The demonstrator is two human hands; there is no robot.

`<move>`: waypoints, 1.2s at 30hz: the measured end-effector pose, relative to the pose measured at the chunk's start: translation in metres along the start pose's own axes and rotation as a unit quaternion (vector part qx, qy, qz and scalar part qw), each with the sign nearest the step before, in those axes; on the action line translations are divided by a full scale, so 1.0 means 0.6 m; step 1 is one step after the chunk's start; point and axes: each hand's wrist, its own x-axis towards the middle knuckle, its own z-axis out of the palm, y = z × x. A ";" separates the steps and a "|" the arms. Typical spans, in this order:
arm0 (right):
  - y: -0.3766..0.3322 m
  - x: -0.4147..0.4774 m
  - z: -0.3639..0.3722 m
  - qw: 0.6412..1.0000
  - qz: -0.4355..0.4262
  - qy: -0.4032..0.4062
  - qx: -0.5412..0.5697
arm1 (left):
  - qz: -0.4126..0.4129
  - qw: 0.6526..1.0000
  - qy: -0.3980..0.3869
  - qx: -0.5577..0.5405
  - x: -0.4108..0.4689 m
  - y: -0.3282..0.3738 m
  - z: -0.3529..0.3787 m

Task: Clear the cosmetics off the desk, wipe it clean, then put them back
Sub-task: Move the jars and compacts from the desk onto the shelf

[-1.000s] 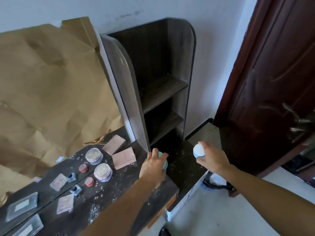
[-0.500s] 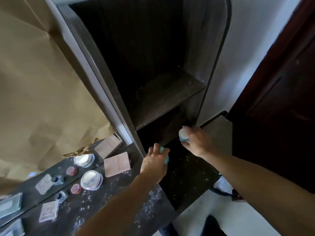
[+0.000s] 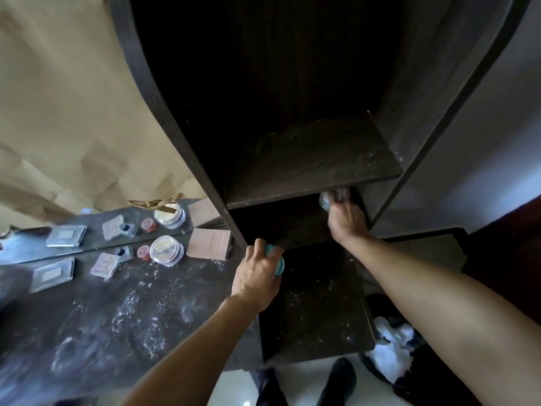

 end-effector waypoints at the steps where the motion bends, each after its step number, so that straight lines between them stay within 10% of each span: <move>1: -0.001 0.002 0.000 1.000 -0.010 0.000 0.003 | -0.014 1.000 0.004 -0.005 -0.003 0.005 0.002; 14: 0.132 -0.145 0.016 0.981 -0.184 0.031 0.050 | 0.001 0.999 0.032 -0.018 0.093 0.085 -0.019; 36: 0.262 -0.175 0.002 0.995 -0.096 -0.030 0.026 | 0.078 0.996 0.045 0.003 0.196 0.172 0.013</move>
